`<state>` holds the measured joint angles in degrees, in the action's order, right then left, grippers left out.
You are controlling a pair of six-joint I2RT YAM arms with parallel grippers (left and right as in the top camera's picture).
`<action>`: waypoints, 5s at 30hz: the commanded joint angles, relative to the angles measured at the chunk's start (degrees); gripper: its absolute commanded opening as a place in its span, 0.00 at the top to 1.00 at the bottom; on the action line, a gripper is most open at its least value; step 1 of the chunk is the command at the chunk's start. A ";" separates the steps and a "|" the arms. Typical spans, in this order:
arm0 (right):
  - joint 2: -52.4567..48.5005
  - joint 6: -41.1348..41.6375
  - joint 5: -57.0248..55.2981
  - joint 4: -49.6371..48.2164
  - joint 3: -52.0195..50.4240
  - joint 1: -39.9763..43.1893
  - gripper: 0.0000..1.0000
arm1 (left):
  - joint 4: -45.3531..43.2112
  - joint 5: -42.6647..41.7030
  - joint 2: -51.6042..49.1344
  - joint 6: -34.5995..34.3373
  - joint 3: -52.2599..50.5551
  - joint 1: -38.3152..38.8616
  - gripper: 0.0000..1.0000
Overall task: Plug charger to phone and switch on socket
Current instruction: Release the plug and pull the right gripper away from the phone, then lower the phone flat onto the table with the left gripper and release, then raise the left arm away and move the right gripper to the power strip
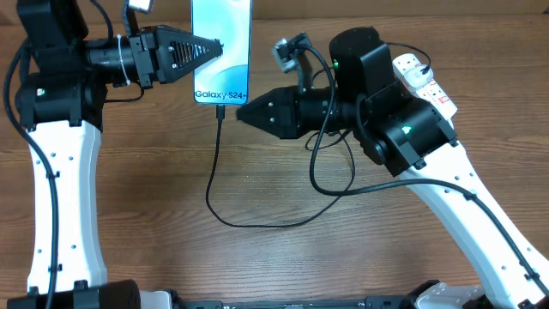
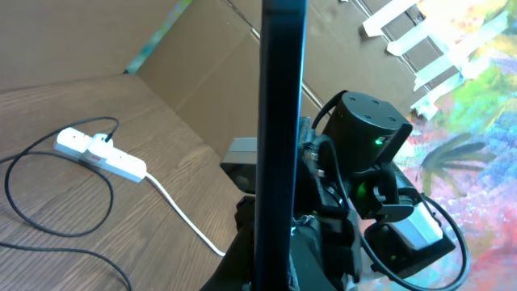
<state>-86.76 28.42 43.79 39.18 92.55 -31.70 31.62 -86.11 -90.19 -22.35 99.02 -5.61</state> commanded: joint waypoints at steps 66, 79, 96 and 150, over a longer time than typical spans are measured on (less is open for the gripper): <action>-0.07 7.43 -44.17 32.09 0.46 8.96 0.73 | 21.11 49.42 -40.65 16.33 0.44 16.13 0.87; -0.04 7.43 -44.15 32.13 0.44 8.96 0.73 | 21.68 57.75 -40.65 16.33 0.44 16.28 0.79; -0.07 7.41 -44.17 33.51 0.42 8.96 0.69 | 22.62 64.08 -40.65 16.33 0.44 16.28 0.66; -35.67 -4.52 -62.73 5.33 12.31 46.93 0.00 | 34.58 67.23 -20.11 18.73 23.71 11.63 0.00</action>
<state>-121.23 23.97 -16.36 45.45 103.88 14.26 66.22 -19.42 -109.89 -4.27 122.61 5.63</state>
